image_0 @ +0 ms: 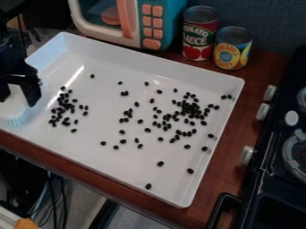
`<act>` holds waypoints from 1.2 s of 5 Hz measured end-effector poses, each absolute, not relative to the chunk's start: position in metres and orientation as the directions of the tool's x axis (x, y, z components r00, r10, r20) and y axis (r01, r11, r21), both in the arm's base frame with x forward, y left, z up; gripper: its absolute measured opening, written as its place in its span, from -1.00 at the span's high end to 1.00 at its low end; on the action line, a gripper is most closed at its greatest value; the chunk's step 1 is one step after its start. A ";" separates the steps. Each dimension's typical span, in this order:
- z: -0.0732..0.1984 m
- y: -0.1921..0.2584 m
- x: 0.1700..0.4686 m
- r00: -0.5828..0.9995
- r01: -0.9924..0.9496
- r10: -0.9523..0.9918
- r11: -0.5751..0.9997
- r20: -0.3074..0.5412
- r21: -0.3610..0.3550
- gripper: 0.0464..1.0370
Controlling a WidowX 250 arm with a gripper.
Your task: Sweep into pile
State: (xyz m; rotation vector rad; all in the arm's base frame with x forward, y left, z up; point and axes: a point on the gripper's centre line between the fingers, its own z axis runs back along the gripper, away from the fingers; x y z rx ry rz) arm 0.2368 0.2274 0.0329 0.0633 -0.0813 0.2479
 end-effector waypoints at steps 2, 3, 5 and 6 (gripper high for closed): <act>0.034 0.223 0.236 0.968 -0.241 0.239 0.970 0.084 0.021 -0.92; 0.035 0.224 0.235 0.967 -0.243 0.241 0.970 0.082 0.021 -0.84; 0.036 0.232 0.238 0.955 -0.285 0.277 0.956 0.110 0.063 -0.28; 0.036 0.234 0.238 0.953 -0.290 0.280 0.954 0.116 0.075 -0.28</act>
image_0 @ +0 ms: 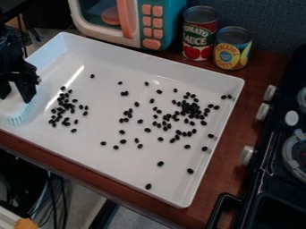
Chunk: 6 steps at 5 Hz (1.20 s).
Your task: Sweep into pile
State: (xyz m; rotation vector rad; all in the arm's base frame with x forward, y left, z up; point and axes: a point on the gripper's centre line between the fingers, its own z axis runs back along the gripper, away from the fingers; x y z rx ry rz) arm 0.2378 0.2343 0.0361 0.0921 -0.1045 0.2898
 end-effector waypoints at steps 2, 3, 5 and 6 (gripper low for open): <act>0.035 0.232 0.238 0.957 -0.282 0.278 0.958 0.086 0.044 -0.28; 0.033 0.230 0.238 0.952 -0.299 0.296 0.953 0.079 0.037 -0.28; 0.029 0.212 0.235 0.954 -0.292 0.289 0.956 0.077 0.031 -0.28; 0.028 0.198 0.235 0.957 -0.282 0.278 0.959 0.089 0.037 -0.28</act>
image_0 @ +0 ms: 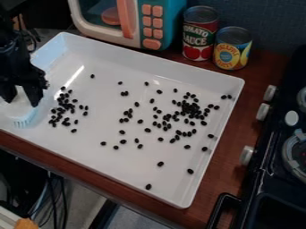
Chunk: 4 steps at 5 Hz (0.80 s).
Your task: Sweep into pile
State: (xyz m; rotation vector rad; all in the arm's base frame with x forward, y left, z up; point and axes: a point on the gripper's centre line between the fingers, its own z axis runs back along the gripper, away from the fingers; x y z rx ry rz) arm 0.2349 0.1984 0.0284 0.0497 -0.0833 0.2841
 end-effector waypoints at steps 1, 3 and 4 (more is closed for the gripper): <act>0.029 0.179 0.234 0.958 -0.277 0.275 0.961 0.081 0.016 -0.28; 0.029 0.155 0.240 0.952 -0.301 0.302 0.953 0.052 -0.028 -0.28; 0.029 0.144 0.245 0.948 -0.313 0.315 0.949 0.041 -0.037 -0.28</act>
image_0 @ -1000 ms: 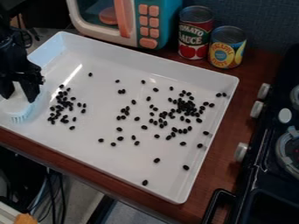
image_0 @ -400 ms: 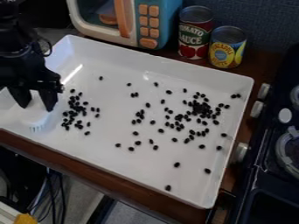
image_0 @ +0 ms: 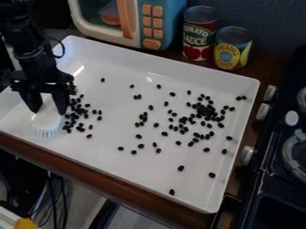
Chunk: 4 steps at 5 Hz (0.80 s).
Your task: Sweep into pile
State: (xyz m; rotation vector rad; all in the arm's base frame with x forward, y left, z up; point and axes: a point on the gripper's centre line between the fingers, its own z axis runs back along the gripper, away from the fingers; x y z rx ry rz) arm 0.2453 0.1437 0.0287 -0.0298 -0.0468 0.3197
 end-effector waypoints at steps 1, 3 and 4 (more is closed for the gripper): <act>0.028 0.136 0.250 0.941 -0.333 0.335 0.942 0.041 -0.040 -0.28; 0.028 0.102 0.260 0.945 -0.319 0.322 0.945 0.048 -0.068 -0.28; 0.028 0.078 0.263 0.949 -0.310 0.314 0.946 0.031 -0.097 -0.28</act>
